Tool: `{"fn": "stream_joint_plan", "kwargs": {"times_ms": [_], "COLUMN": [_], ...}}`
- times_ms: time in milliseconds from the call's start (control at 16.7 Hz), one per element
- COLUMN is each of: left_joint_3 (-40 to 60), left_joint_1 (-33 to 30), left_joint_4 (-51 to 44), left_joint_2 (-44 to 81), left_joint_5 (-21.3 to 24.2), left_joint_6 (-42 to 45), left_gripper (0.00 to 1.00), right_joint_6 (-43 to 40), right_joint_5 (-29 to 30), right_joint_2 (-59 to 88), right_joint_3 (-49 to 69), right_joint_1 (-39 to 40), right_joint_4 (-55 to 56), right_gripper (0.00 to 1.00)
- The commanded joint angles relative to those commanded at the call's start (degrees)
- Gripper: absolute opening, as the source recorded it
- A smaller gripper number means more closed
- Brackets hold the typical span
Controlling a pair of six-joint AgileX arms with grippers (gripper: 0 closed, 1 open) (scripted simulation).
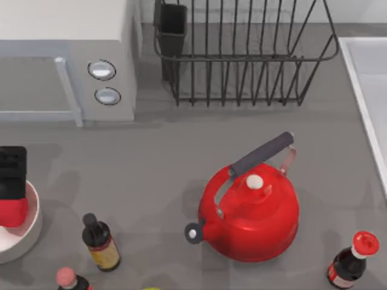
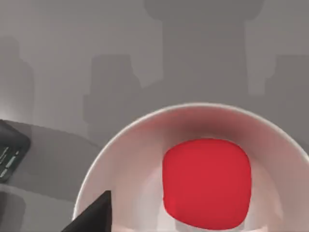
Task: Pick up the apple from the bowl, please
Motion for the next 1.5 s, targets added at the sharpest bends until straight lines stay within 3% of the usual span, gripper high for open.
{"fn": "stream_joint_plan", "kwargs": {"times_ms": [420, 840, 1140, 1500], "left_joint_3": [18.8, 21.7, 19.0, 10.2], "left_joint_1": [0.3, 0.4, 0.2, 0.5], "left_joint_4": [-18.1, -20.9, -16.7, 1.2], "left_joint_2": [28.7, 32.9, 34.8, 42.3], "left_joint_5": [0.0, 0.0, 0.0, 0.0], "left_joint_6": [0.7, 0.8, 0.8, 1.1], "left_gripper": [1.0, 1.0, 1.0, 1.0], "right_joint_6": [0.0, 0.0, 0.0, 0.0], "right_joint_5": [0.0, 0.0, 0.0, 0.0], "right_joint_2": [0.0, 0.0, 0.0, 0.0], "right_joint_3": [0.0, 0.0, 0.0, 0.0], "right_joint_1": [0.0, 0.0, 0.0, 0.0], "right_joint_4": [0.0, 0.0, 0.0, 0.0], "right_gripper": [1.0, 1.0, 1.0, 1.0]}}
